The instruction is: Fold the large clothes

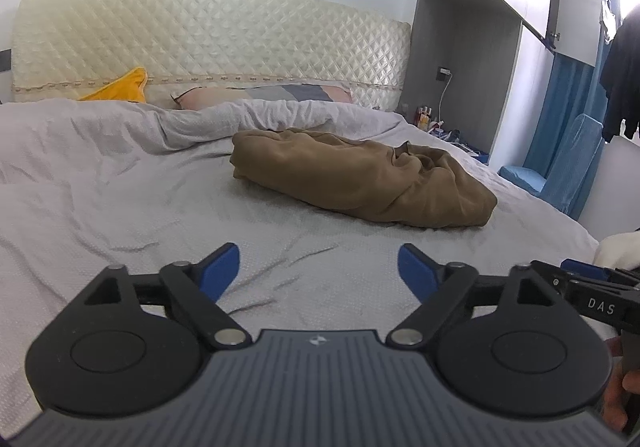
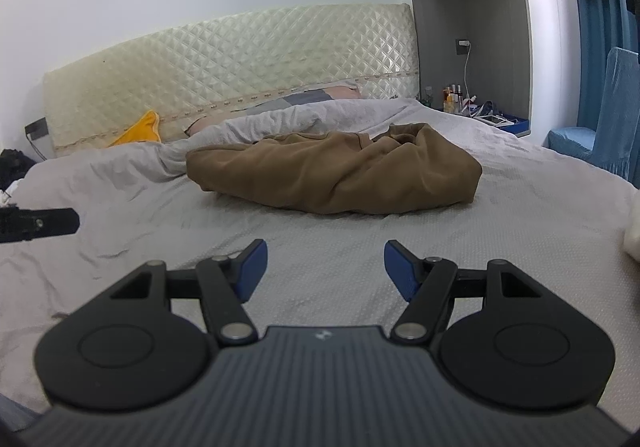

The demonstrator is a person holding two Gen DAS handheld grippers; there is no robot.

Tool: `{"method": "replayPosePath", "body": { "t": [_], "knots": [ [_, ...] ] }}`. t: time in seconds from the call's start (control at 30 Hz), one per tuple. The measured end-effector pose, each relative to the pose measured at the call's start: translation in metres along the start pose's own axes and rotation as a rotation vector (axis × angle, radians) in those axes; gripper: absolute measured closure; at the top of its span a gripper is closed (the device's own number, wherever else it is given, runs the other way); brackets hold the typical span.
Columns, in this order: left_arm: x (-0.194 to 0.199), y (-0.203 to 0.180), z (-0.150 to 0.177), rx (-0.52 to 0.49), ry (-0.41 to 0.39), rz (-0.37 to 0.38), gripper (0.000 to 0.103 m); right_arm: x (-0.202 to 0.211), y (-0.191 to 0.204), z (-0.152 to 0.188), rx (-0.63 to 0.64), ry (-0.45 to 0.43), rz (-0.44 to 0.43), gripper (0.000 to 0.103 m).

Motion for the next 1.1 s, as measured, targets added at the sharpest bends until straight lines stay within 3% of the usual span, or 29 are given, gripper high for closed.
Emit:
{"method": "replayPosePath", "body": {
  "t": [0.03,0.1,0.5,1.1],
  "knots": [
    [0.0003,-0.0005,0.0007,-0.003,0.002,0.003,0.006,0.0010,-0.0022,-0.0002,-0.004,-0.003,0.002,0.034],
    [0.0016,-0.0014,0.0020,-0.012,-0.001,0.001,0.003,0.0024,-0.0016,-0.0004,-0.015,-0.022,-0.004,0.010],
    [0.0065,0.0040,-0.0013,0.010,-0.018,-0.018,0.000,0.0028,-0.0069,0.0027,-0.008,-0.021,0.043,0.009],
    [0.0050,0.0023,-0.0008,0.007,-0.011,-0.042,0.000,0.0034,-0.0067,0.0007,0.003,-0.028,0.036,0.009]
  ]
}}
Point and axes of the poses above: each gripper's, at about its wrist camera, not at the fingertips, and x roughly against the way its jaws point, y to its left, z to its underside, the point moved 8 cm from there along -x, roughly the way its jaws point, and after that the axes turned 13 degrees about x, right-handed, at the moved point
